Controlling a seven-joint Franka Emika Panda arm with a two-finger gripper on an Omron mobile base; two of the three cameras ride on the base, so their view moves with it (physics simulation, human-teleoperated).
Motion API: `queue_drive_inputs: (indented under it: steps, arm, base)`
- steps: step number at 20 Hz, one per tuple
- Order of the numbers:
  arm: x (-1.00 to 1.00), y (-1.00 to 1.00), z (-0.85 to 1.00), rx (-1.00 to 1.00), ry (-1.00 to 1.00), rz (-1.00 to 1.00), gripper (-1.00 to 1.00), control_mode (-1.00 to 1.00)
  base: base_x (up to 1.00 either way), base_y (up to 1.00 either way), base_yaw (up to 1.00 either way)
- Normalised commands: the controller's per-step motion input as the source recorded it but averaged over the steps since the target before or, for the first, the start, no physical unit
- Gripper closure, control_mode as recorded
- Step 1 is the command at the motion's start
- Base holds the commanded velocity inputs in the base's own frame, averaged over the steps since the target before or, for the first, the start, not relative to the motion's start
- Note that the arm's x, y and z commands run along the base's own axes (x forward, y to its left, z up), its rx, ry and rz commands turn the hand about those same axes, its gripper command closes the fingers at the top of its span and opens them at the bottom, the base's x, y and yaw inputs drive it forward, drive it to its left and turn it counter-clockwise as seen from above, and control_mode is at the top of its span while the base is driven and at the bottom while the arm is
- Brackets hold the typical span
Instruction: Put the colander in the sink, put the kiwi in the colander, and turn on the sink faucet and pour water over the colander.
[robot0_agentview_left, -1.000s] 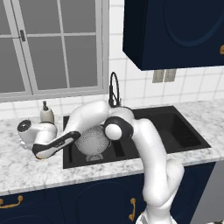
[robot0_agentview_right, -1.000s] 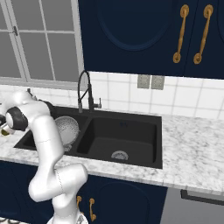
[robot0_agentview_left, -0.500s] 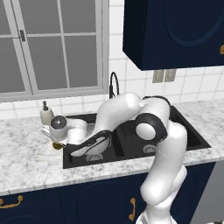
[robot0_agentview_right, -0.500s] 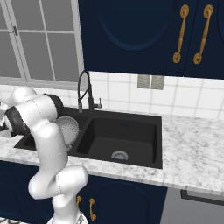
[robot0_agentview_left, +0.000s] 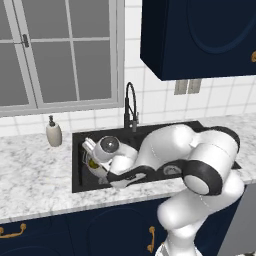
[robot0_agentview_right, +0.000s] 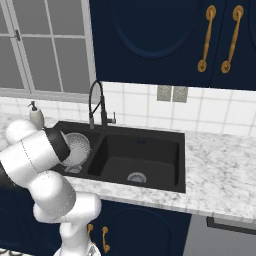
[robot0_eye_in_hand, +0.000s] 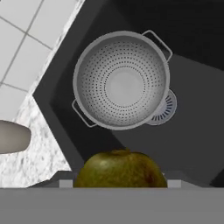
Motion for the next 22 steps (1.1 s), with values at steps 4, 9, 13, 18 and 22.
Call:
queue_drive_inputs:
  steps: [4,9,13,18,22]
  arm:
    - [0.07,-0.41,0.0,-0.01,0.04,-0.14,1.0,-1.0]
    - [0.28,-0.18,0.26,-0.05,0.14,-0.1,1.0,-1.0]
    - [0.32,-0.07,0.47,-0.01,0.2,-0.06,1.0,-1.0]
    - [0.38,-0.1,0.07,-0.04,0.11,-0.05,1.0,-1.0]
    - [0.31,-0.01,-0.42,-0.22,0.08,-0.02,1.0,-1.0]
  base:
    - [0.0,0.0,0.0]
    - [0.0,0.0,0.0]
    - [0.0,0.0,0.0]
    - [0.0,0.0,0.0]
    - [0.0,0.0,0.0]
